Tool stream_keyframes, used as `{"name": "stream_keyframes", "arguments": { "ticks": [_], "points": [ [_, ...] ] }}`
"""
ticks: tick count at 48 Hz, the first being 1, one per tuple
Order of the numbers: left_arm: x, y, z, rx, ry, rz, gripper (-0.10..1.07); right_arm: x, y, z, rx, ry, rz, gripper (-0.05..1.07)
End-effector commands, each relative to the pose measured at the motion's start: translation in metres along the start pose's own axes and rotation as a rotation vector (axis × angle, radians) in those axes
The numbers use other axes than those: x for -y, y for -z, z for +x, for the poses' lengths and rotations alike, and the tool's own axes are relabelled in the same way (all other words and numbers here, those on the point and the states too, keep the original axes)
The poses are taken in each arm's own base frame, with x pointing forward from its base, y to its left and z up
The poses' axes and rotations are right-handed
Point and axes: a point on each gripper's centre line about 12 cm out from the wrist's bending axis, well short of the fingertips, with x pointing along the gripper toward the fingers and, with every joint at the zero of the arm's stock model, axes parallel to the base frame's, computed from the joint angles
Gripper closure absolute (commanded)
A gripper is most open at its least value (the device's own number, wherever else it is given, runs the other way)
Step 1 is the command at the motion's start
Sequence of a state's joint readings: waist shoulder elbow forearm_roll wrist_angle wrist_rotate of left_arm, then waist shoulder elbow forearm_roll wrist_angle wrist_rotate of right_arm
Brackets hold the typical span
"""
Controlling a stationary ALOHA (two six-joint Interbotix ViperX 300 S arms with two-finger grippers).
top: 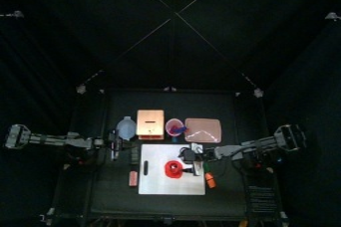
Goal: Cut dough with cookie cutter and remove excess
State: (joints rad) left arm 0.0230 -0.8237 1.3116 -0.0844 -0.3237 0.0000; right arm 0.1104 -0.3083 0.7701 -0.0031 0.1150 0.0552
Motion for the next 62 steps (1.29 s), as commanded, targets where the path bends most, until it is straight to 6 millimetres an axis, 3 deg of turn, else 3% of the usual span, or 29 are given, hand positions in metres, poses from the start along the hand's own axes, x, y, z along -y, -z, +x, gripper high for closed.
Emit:
{"name": "stream_keyframes", "arguments": {
  "ticks": [1,10,17,27,45,62],
  "points": [
    [0.002,-0.014,0.003,0.047,0.009,0.0,0.95,0.004,0.004,-0.026,0.163,0.004,-0.01,0.05],
    [0.011,-0.023,0.008,0.098,0.045,0.004,0.87,0.008,0.03,-0.044,0.336,0.004,-0.01,0.05],
    [0.026,-0.021,0.024,0.093,0.102,0.013,0.6,0.008,0.04,-0.037,0.318,0.002,-0.017,0.05],
    [0.052,-0.009,0.063,0.102,0.165,0.014,0.21,0.008,0.046,-0.018,0.261,0.001,-0.012,0.05],
    [0.086,0.041,0.143,0.076,0.153,0.046,0.19,0.002,0.057,0.022,0.222,-0.017,-0.008,0.05],
    [0.088,0.067,0.166,-0.001,-0.055,-0.01,0.09,-0.003,0.066,0.047,0.209,-0.032,-0.02,0.05]
  ]
}}
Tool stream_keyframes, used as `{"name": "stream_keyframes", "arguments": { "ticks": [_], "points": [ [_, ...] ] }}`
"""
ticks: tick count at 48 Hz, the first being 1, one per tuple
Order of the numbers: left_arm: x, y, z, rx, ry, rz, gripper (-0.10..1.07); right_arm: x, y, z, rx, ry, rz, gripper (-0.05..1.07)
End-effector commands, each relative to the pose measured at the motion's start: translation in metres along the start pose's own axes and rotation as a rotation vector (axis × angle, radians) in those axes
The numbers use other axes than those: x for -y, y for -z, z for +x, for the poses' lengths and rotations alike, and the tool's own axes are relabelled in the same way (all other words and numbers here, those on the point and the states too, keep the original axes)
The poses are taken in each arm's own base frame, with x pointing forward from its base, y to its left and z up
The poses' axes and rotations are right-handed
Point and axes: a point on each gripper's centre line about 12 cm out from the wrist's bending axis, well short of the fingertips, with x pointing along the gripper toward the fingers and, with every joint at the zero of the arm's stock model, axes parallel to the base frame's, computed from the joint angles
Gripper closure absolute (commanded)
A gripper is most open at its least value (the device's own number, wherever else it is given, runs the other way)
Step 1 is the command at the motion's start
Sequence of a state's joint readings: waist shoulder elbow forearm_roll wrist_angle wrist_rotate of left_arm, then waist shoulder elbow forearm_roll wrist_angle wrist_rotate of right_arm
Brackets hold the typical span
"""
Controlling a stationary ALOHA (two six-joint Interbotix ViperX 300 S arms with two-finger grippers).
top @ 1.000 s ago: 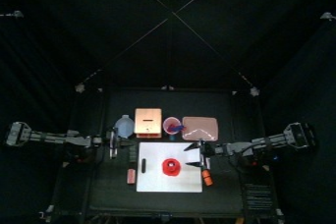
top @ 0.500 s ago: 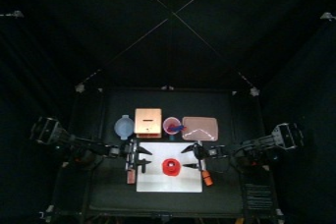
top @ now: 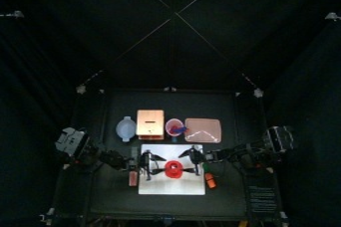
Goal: Cut dough with cookie cutter and remove excess
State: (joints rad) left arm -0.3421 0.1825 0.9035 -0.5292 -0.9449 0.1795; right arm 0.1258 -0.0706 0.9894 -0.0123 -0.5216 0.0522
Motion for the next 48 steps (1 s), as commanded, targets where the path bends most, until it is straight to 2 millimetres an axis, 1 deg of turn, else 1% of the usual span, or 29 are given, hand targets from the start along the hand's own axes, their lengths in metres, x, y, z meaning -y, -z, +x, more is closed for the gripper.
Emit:
{"name": "stream_keyframes", "arguments": {
  "ticks": [1,6,13,21,29,41,48],
  "points": [
    [0.005,-0.005,0.007,0.023,-0.014,-0.014,0.08,-0.001,-0.007,0.007,0.026,-0.003,-0.001,0.05],
    [0.009,0.0,0.014,0.014,-0.011,-0.007,0.03,-0.001,-0.001,0.014,0.011,-0.003,0.001,0.06],
    [0.015,0.005,0.021,0.009,-0.005,0.003,0.03,-0.001,0.006,0.019,0.017,-0.004,0.001,0.09],
    [0.014,0.01,0.026,-0.002,-0.027,0.019,0.03,-0.002,0.005,0.019,0.059,-0.009,0.0,0.2],
    [0.013,0.014,0.032,-0.012,-0.055,0.043,0.03,-0.001,0.008,0.023,0.047,-0.005,0.003,0.29],
    [0.014,0.014,0.037,-0.011,-0.071,0.053,0.04,0.0,0.013,0.028,0.033,0.005,0.018,0.31],
    [0.014,0.015,0.037,-0.022,-0.07,0.05,0.09,-0.001,0.012,0.029,0.035,0.003,0.017,0.31]
  ]
}}
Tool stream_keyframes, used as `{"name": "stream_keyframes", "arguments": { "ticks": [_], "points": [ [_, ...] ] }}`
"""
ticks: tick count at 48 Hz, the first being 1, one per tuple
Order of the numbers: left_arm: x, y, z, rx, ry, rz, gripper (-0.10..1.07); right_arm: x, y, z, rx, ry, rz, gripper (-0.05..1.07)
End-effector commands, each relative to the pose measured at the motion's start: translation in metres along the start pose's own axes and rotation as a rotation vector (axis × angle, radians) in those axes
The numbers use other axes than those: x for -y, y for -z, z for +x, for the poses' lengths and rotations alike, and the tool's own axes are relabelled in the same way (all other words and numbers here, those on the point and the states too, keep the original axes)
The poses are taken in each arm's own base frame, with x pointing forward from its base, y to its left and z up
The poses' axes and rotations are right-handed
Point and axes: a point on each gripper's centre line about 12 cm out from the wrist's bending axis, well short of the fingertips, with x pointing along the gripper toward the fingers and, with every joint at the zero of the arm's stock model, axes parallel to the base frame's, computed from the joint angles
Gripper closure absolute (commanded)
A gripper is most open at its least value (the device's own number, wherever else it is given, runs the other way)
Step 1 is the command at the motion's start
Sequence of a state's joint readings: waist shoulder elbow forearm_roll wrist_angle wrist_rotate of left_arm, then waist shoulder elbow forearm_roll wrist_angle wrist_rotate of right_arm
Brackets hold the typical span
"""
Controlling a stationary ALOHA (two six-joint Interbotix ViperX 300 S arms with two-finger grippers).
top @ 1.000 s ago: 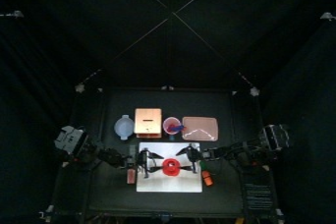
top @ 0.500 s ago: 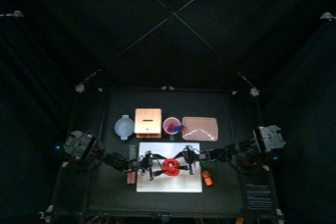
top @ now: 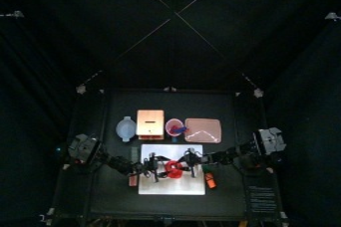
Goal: Cut dough with cookie cutter and remove excess
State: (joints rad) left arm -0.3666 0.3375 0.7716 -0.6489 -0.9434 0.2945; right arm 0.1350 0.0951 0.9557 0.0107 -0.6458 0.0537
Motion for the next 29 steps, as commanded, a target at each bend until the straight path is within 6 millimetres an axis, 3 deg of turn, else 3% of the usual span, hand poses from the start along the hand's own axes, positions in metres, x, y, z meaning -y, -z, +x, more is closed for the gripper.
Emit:
{"name": "stream_keyframes", "arguments": {
  "ticks": [1,15,29],
  "points": [
    [0.002,-0.009,0.003,0.019,0.002,-0.012,0.1,-0.001,-0.012,0.001,0.041,-0.002,0.0,0.31],
    [0.01,-0.004,0.009,-0.077,0.042,-0.022,0.33,-0.001,-0.013,0.003,0.043,0.0,0.005,0.31],
    [0.009,0.0,0.009,-0.104,0.043,-0.029,0.41,-0.006,0.0,0.012,-0.016,-0.007,0.007,0.32]
  ]
}}
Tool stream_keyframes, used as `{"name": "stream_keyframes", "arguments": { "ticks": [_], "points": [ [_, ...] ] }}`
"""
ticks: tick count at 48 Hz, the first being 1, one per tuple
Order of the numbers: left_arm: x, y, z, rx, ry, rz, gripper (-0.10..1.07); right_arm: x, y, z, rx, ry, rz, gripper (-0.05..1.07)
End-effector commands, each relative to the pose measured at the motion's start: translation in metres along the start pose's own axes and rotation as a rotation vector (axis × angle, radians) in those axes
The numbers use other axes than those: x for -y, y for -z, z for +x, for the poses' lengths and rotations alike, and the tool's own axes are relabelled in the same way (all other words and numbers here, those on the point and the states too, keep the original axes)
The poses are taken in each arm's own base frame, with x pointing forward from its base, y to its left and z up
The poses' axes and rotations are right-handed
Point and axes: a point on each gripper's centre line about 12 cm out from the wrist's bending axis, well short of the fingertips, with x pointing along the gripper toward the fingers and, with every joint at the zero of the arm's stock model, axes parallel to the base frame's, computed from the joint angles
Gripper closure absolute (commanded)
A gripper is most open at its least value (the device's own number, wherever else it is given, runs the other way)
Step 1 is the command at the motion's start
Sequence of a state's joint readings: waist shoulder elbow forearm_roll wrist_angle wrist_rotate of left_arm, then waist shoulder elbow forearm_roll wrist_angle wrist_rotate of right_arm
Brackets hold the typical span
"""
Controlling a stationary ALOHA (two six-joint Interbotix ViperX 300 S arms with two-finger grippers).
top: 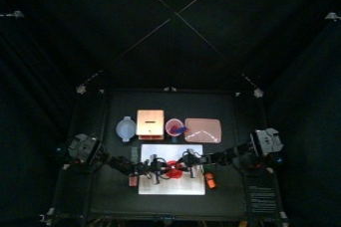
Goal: Cut dough with cookie cutter and remove excess
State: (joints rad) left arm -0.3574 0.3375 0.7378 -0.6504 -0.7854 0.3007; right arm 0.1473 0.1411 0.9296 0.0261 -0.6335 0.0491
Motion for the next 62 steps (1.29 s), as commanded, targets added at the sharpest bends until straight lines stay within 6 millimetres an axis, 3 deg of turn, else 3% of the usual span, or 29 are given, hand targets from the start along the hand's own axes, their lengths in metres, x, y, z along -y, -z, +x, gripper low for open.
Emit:
{"name": "stream_keyframes", "arguments": {
  "ticks": [1,11,30,43,54,62],
  "points": [
    [0.002,-0.008,0.001,0.017,0.002,-0.015,0.42,-0.004,-0.007,0.001,0.015,-0.007,0.005,0.32],
    [0.002,-0.004,0.001,0.0,0.005,-0.012,0.51,-0.004,-0.005,-0.004,0.009,0.002,0.024,0.36],
    [0.003,0.008,0.004,-0.037,0.008,-0.004,0.52,-0.005,-0.001,-0.003,-0.014,0.003,0.024,0.47],
    [0.006,0.04,0.008,-0.169,0.004,-0.01,0.52,-0.011,0.016,0.0,-0.101,0.003,0.04,0.48],
    [0.001,0.082,0.005,-0.313,-0.065,-0.057,0.52,-0.014,0.035,0.008,-0.156,0.02,0.066,0.48],
    [0.002,0.091,0.003,-0.344,-0.086,-0.078,0.52,-0.013,0.044,0.014,-0.183,0.037,0.082,0.48]
  ]
}}
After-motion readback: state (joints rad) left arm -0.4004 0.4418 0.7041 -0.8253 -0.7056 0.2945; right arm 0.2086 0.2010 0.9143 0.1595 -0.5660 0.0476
